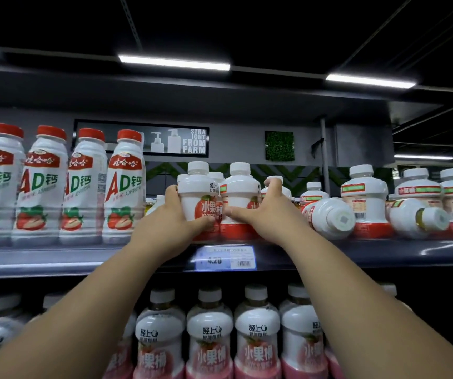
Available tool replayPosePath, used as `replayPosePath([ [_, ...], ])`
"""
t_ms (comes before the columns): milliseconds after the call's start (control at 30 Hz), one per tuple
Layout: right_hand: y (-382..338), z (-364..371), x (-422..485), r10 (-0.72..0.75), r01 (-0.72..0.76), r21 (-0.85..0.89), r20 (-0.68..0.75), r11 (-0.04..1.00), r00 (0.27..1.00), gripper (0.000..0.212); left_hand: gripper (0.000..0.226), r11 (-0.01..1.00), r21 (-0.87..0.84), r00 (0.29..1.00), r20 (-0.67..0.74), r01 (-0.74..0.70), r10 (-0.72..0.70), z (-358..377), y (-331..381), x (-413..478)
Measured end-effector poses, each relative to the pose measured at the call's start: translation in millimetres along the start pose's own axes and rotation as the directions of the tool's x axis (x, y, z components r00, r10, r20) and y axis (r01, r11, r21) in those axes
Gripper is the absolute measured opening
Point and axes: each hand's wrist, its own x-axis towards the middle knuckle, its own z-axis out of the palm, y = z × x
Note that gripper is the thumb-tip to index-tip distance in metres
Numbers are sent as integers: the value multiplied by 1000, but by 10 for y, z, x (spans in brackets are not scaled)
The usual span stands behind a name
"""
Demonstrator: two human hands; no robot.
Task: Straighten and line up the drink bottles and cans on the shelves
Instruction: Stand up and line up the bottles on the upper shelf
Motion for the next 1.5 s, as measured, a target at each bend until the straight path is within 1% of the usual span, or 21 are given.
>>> replayPosePath([
  [67,7,-41,-28,-18,13,65,74,998,997,115,73,998,-69,1000,4,14,-14,-9,-19,-5],
  [133,24,-74,-33,-33,25,60,143,998,989,113,72,995,-96,1000,10,23,-23,-25,-26,-10],
  [167,38,-78,-30,-41,35,45,152,998,987,111,74,995,-95,1000,11,24,-23,-29,-22,-15],
  [267,59,-62,-45,-63,61,20,101,998,993,110,90,998,-55,1000,-9,14,-15,-15,-6,-28],
  [333,60,-47,-62,-71,70,8,74,997,995,109,95,999,-32,999,-25,21,-22,-11,6,-41],
  [467,43,-78,-69,-87,82,47,138,996,987,100,90,996,-85,999,-32,24,-27,-12,-34,-31],
  [567,50,-75,-84,-108,108,2,97,994,989,98,80,988,-153,1000,5,8,-8,-27,-71,-31],
  [633,52,-45,-94,-104,107,-53,57,993,993,99,80,994,-111,1000,10,-9,10,-30,-45,-56],
  [667,51,-27,-92,-108,111,-75,44,991,993,99,84,997,-75,1000,-7,-18,18,-22,-35,-61],
  [767,69,4,-65,-140,145,-112,48,983,989,92,111,1000,-14,997,-69,22,-23,7,-10,-62],
  [800,76,2,-56,-148,153,-115,54,982,988,91,116,999,-23,997,-73,38,-40,13,-18,-55],
  [867,88,-1,-44,-154,159,-115,49,981,987,94,119,995,-80,997,-49,61,-65,8,-38,-33],
  [967,97,15,-53,-172,174,-142,28,974,985,100,114,983,-166,997,-17,77,-81,-17,-74,-20],
  [1033,101,25,-59,-189,189,-154,15,970,982,105,108,987,-146,998,-11,67,-69,-25,-54,-33],
  [1100,100,24,-64,-205,204,-155,10,967,979,109,111,996,-73,998,-29,48,-50,-13,-22,-49],
  [1167,98,28,-69,-218,217,-166,9,962,976,110,108,999,-18,998,-56,33,-34,9,-20,-51],
  [1333,120,45,-89,-248,236,-204,-35,950,968,109,101,996,-89,999,-53,-17,12,-6,-90,-29],
  [1433,126,62,-86,-260,241,-224,-61,944,964,110,98,995,-94,1000,-15,-25,23,-19,-107,-23],
  [1500,124,76,-83,-256,233,-238,-71,943,964,112,95,997,-75,999,-18,-34,33,-9,-94,-29],
])
